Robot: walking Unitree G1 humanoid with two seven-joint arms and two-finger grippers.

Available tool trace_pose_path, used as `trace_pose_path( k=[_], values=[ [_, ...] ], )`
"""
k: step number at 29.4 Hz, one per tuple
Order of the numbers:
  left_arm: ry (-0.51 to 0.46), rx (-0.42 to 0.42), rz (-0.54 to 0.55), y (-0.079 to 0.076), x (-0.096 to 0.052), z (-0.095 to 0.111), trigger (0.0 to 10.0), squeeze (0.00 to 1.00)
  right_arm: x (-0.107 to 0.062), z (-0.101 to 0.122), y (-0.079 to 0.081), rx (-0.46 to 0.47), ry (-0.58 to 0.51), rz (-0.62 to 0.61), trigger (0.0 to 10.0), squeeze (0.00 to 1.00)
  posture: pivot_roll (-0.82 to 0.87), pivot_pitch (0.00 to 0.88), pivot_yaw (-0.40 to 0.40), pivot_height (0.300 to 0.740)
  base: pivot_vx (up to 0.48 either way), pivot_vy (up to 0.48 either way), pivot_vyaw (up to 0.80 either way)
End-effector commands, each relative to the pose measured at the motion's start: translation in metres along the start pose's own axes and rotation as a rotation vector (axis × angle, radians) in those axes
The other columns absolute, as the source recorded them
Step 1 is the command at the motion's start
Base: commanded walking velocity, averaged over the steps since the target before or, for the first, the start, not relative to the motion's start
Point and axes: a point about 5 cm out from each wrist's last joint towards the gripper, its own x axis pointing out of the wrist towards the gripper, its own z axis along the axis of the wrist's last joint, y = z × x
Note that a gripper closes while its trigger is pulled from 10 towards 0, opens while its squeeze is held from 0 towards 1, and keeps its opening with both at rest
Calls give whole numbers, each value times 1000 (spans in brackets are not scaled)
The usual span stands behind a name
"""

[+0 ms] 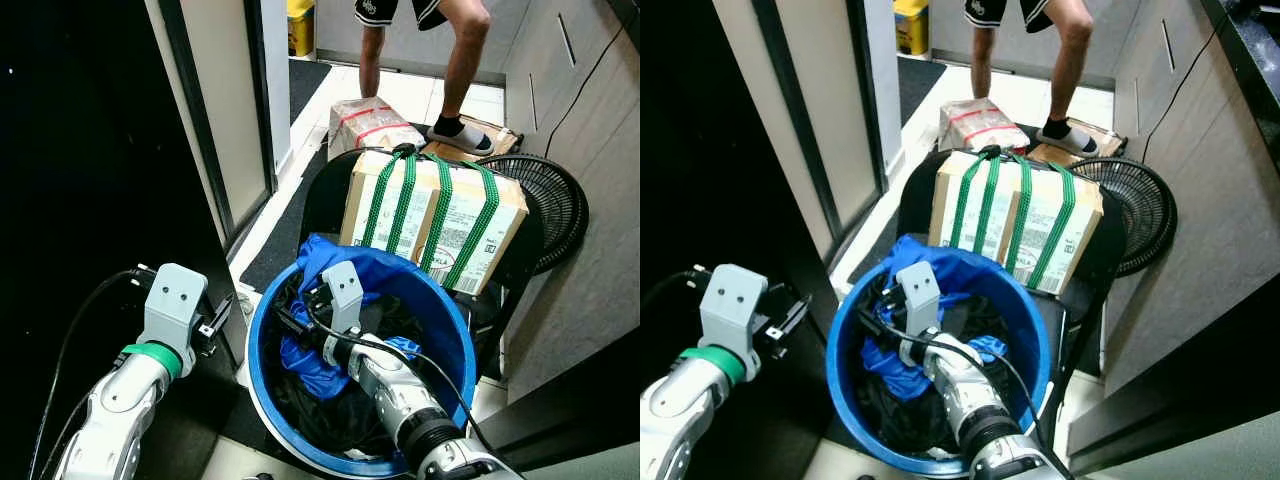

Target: Clothes washing

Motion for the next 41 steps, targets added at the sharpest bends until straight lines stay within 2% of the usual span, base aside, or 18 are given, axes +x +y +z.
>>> trace_pose_path(
  k=[1,15,22,23,26,28,29,30,32,33,34,35,36,37,38,39,40,41],
  values=[
    [26,0,2,-1,-1,-4,10000,0,3,-3,7,5,11,29,0,0,137,129,68,740,0,0,0],
    [32,-10,0,-4,1,-5,10000,0,2,-1,4,0,-8,38,0,0,127,129,69,740,0,0,0],
    [32,-28,17,-2,1,-5,10000,0,-6,4,-7,53,-75,-16,0,0,123,114,64,740,0,0,0],
    [26,-33,28,0,1,-5,10000,0,-13,12,-17,93,-141,-65,0,0,122,108,64,740,0,0,0],
    [23,-36,33,1,1,-5,10000,0,-15,17,-21,108,-172,-85,0,0,120,101,65,740,0,0,0],
    [6,-47,53,4,2,-2,10000,0,-21,33,-33,131,-250,-130,0,0,120,96,64,740,0,0,0],
    [-6,-57,70,7,3,0,10000,0,-25,49,-42,144,-322,-168,0,0,120,91,65,740,0,0,0],
    [-6,-57,70,7,3,0,10000,0,-25,49,-42,144,-322,-168,0,0,120,91,65,740,0,0,0],
    [-27,-72,102,13,4,4,10000,0,-37,87,-64,165,-487,-255,0,0,121,86,68,740,0,0,0],
    [-27,-72,102,13,4,4,10000,0,-37,87,-64,165,-487,-255,0,0,121,86,68,740,0,0,0],
    [-39,-80,126,17,5,7,10000,0,-48,113,-81,183,-600,-333,0,0,121,80,70,740,0,0,0],
    [-39,-80,126,17,5,7,10000,0,-48,113,-81,183,-600,-333,0,0,121,80,70,740,0,0,0],
    [-48,-88,149,21,6,8,10000,0,-62,140,-99,207,-724,-417,0,0,114,68,78,740,0,0,0],
    [-48,-88,149,21,6,8,10000,0,-62,140,-99,207,-724,-417,0,0,114,68,78,740,0,0,0],
    [-52,-88,165,24,8,9,10000,0,-79,164,-114,225,-835,-491,0,0,113,62,82,740,0,0,0],
    [-52,-88,165,24,8,9,10000,0,-79,164,-114,225,-835,-491,0,0,113,62,82,740,0,0,0],
    [-54,-88,173,26,9,10,10000,0,-94,180,-125,229,-915,-544,0,0,111,55,84,740,0,0,0],
    [-54,-88,173,26,9,10,10000,0,-94,180,-125,229,-915,-544,0,0,111,55,84,740,0,0,0]
  ],
)
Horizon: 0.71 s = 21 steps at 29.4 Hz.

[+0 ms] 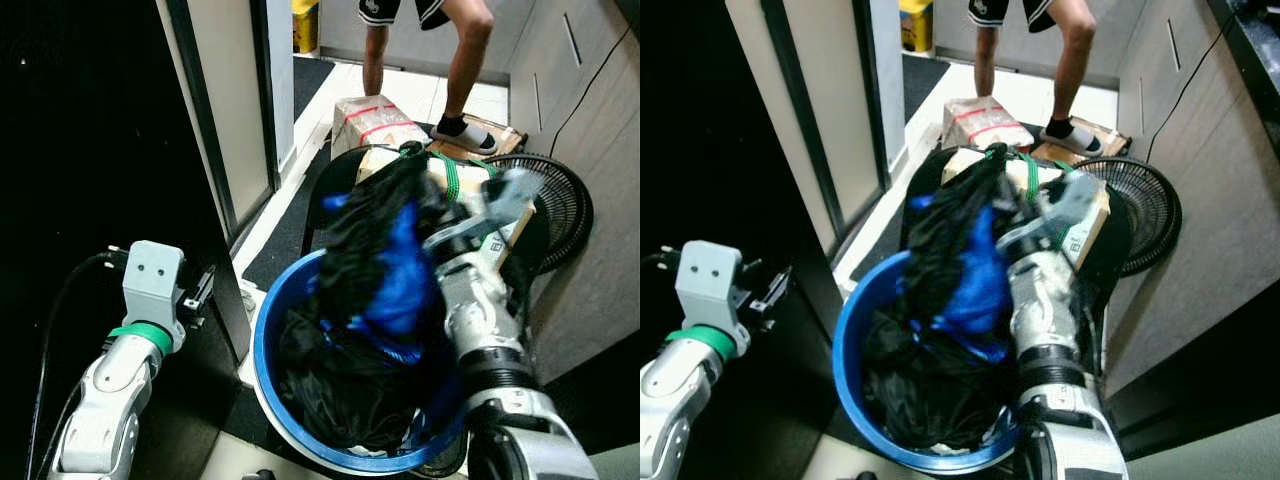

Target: Clothes washing

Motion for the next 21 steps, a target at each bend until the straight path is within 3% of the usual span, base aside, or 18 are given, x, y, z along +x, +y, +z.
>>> trace_pose_path(
  k=[1,6,9,11,13,15,16,17,18,19,21],
  values=[
    [22,-11,24,5,-1,-7,10000,0,10,35,-7,2,-163,-47,0,0,112,51,86,740,0,0,0],
    [16,-10,27,6,1,-5,10000,0,15,57,-8,19,-248,-71,0,0,115,45,88,740,0,0,0],
    [-25,-3,-14,4,5,9,10000,0,18,64,29,-31,-197,134,0,0,119,37,85,740,0,0,0],
    [-61,-8,-50,0,6,21,10000,0,10,62,48,83,-186,197,0,0,118,35,82,740,0,0,0],
    [-61,-8,-50,0,6,21,10000,0,10,62,48,83,-186,197,0,0,118,35,82,740,0,0,0],
    [-90,-22,-75,-4,7,28,10000,0,5,61,56,187,-182,217,0,0,113,31,80,740,0,0,0],
    [-90,-22,-75,-4,7,28,10000,0,5,61,56,187,-182,217,0,0,113,31,80,740,0,0,0],
    [-110,-30,-105,-8,8,34,10000,0,-1,49,64,99,-109,274,0,0,112,29,74,740,0,0,0],
    [-130,-16,-130,-13,9,40,10000,0,-9,31,71,-54,-15,338,0,0,111,29,72,740,0,0,0],
    [-130,-16,-130,-13,9,40,10000,0,-9,31,71,-54,-15,338,0,0,111,29,72,740,0,0,0],
    [-151,19,-137,-17,9,46,10000,0,-28,1,77,-326,114,441,0,0,108,31,72,740,0,0,0]
  ],
)
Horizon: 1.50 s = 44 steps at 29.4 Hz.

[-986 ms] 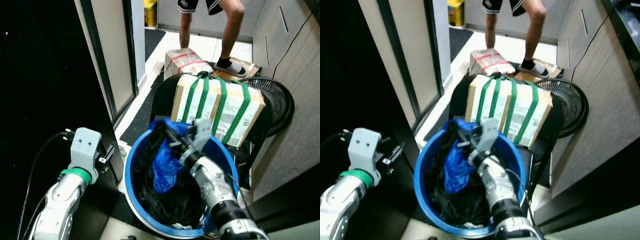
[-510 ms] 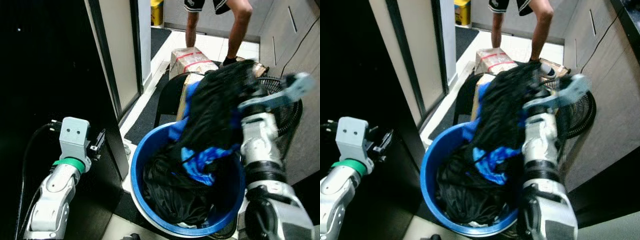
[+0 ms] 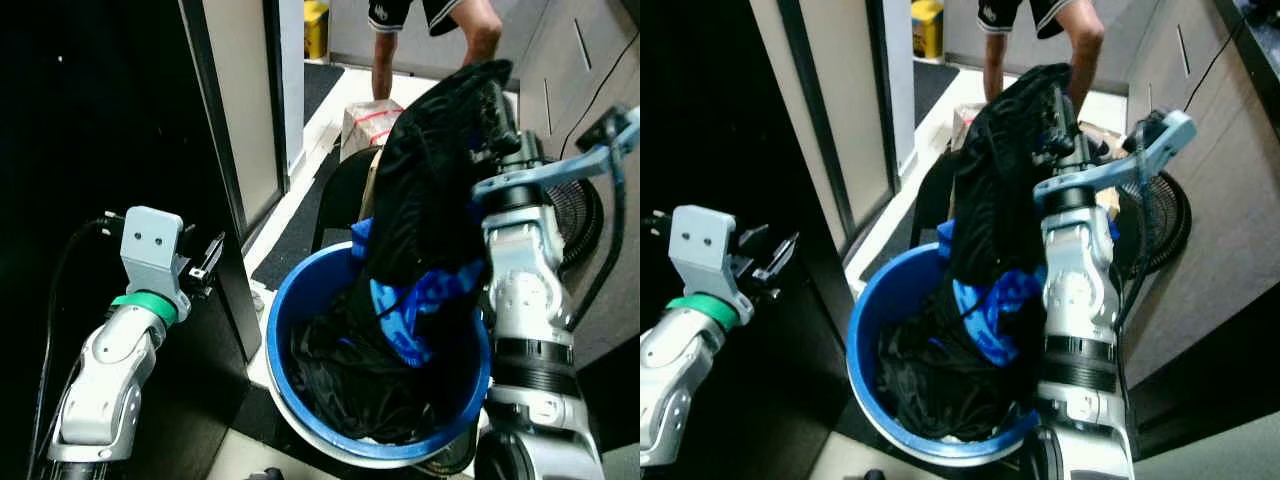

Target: Clothes washing

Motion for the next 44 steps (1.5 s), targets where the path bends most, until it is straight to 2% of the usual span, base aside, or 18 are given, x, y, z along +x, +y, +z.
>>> trace_pose_path(
  k=[1,2,3,6,9,11,15,21,22,23,24,25,30,31,35,40,44],
  values=[
    [-16,44,-3,-4,0,6,10000,0,-12,-27,21,-209,125,119,0,0,109,30,69,740,0,0,0],
    [-16,44,-3,-4,0,6,10000,0,-12,-27,21,-209,125,119,0,0,109,30,69,740,0,0,0],
    [-23,55,37,1,-2,12,10000,0,-27,-30,22,-221,126,55,0,0,115,31,65,740,0,0,0],
    [-26,58,50,3,-2,15,10000,0,-31,-28,21,-220,115,26,0,0,115,31,65,740,0,0,0],
    [-48,71,74,6,-7,27,10000,0,-53,-21,12,-296,78,-126,0,0,124,31,60,740,0,0,0],
    [-52,76,75,7,-8,29,10000,0,-57,-19,11,-306,75,-154,0,0,124,31,60,740,0,0,0],
    [-51,43,105,10,-13,30,10000,0,-104,3,-13,-451,27,-354,0,0,129,33,67,740,0,0,0],
    [-46,20,104,9,-16,29,10000,0,-118,7,-16,-486,50,-386,0,0,121,32,73,740,0,0,0],
    [-32,17,105,7,-14,27,10000,0,-115,-2,-18,-417,92,-417,0,0,119,32,75,740,0,0,0],
    [-32,17,105,7,-14,27,10000,0,-115,-2,-18,-417,92,-417,0,0,119,32,75,740,0,0,0],
    [-23,8,111,6,-11,26,10000,0,-105,-11,-15,-380,124,-399,3569,0,116,30,80,740,0,0,0],
    [-17,-3,112,4,-9,26,10000,0,-96,-17,-12,-361,141,-384,10000,0,116,30,80,740,0,0,0],
    [-14,-8,111,1,-7,28,10000,0,-79,-21,-2,-350,128,-325,10000,0,116,30,80,740,0,0,0],
    [-21,-2,109,0,-7,28,10000,0,-71,-23,3,-336,115,-302,10000,0,122,33,71,740,0,0,-800],
    [-30,10,106,-1,-7,30,10000,0,-62,-26,8,-323,117,-267,10000,0,129,37,68,740,0,0,-800],
    [-36,9,104,-1,-6,31,10000,0,-61,-27,10,-324,132,-245,10000,0,129,37,68,740,0,0,-800],
    [-28,3,76,-9,-4,29,10000,0,-65,-28,9,-354,151,-240,10000,0,129,38,71,740,0,0,-800]
  ],
)
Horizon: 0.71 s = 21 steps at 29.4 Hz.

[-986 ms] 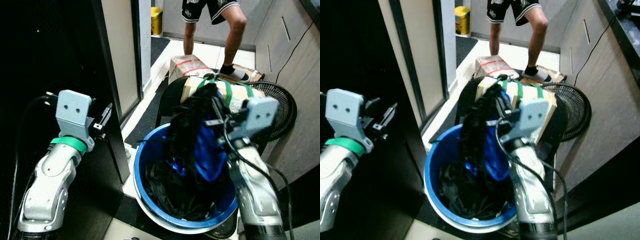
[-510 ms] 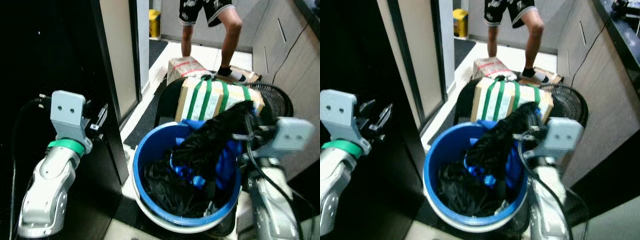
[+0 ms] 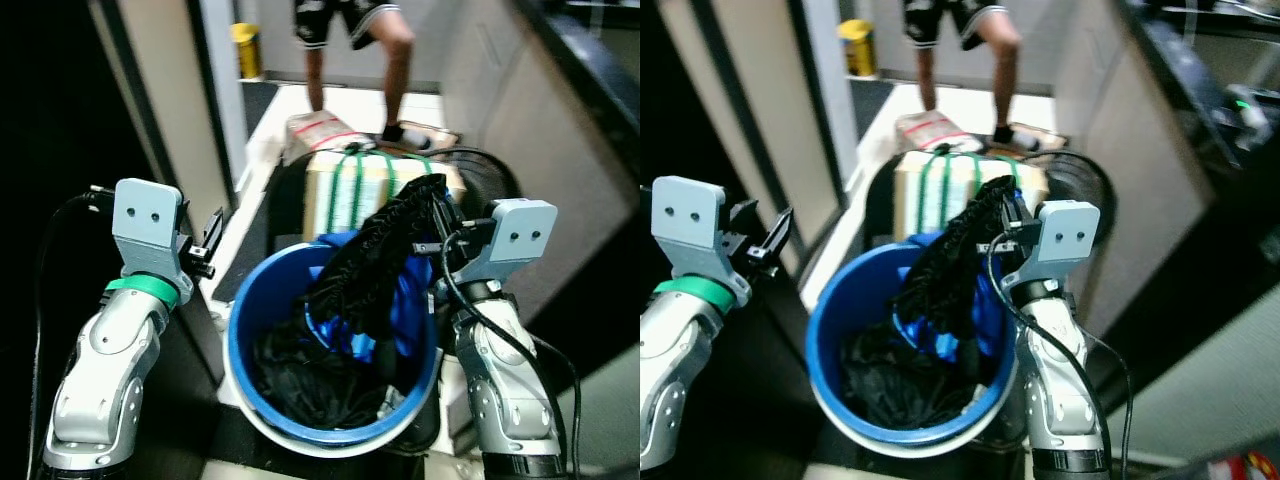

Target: Clothes washing

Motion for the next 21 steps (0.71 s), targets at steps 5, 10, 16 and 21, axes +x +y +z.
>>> trace_pose_path(
  k=[5,10,16,21],
  values=[
    [15,0,-22,-5,1,-1,10000,0,-2,-1,0,-7,3,-7,10000,0,128,40,82,740,0,0,-800],
    [25,6,-36,-7,0,-3,10000,0,-2,-2,0,-23,-4,-5,10000,0,128,34,93,740,0,0,-800],
    [27,17,-33,-4,2,-3,10000,0,0,-2,3,-46,-16,1,10000,0,135,34,96,740,0,0,-800],
    [28,16,-28,-3,1,-4,10000,0,0,-2,5,-43,-15,2,10000,0,135,34,96,740,0,0,-800]
  ],
)
